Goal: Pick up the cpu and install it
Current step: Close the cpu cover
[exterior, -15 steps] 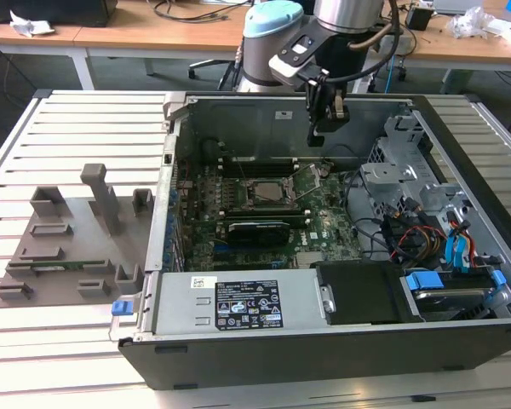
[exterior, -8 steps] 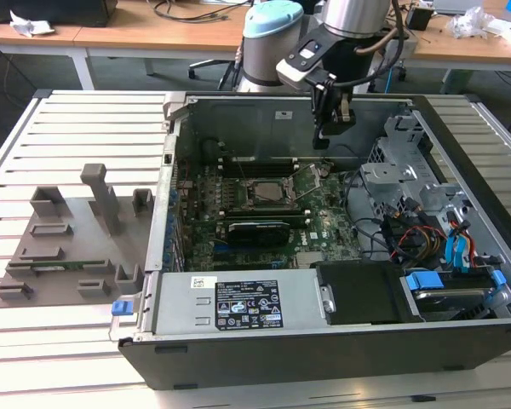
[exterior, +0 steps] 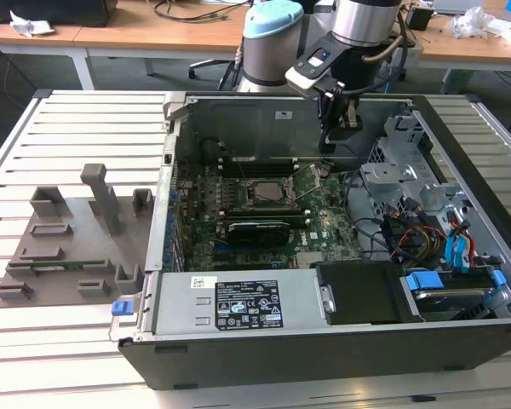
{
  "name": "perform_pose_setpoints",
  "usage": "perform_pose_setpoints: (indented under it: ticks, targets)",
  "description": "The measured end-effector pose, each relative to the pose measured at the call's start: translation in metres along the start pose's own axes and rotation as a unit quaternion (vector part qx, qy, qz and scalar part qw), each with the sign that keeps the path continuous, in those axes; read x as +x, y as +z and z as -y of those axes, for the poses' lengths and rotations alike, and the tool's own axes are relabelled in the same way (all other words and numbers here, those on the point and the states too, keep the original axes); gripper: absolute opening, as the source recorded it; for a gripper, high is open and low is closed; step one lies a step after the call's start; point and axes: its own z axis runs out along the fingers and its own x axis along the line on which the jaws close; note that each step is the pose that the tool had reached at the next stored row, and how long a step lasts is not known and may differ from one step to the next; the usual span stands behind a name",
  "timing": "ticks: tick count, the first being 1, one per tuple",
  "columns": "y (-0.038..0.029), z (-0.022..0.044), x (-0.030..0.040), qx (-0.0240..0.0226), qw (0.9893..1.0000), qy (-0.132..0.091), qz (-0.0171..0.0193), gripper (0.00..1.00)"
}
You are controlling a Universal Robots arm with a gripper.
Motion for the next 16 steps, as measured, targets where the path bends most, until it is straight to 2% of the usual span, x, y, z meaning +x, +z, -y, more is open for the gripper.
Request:
perform_pose_setpoints:
  ticks: [16]
  targets:
    - [0.0131, -0.0128, -0.0002, 0.0, 1.0, 0.0, 0.0, 0.11]
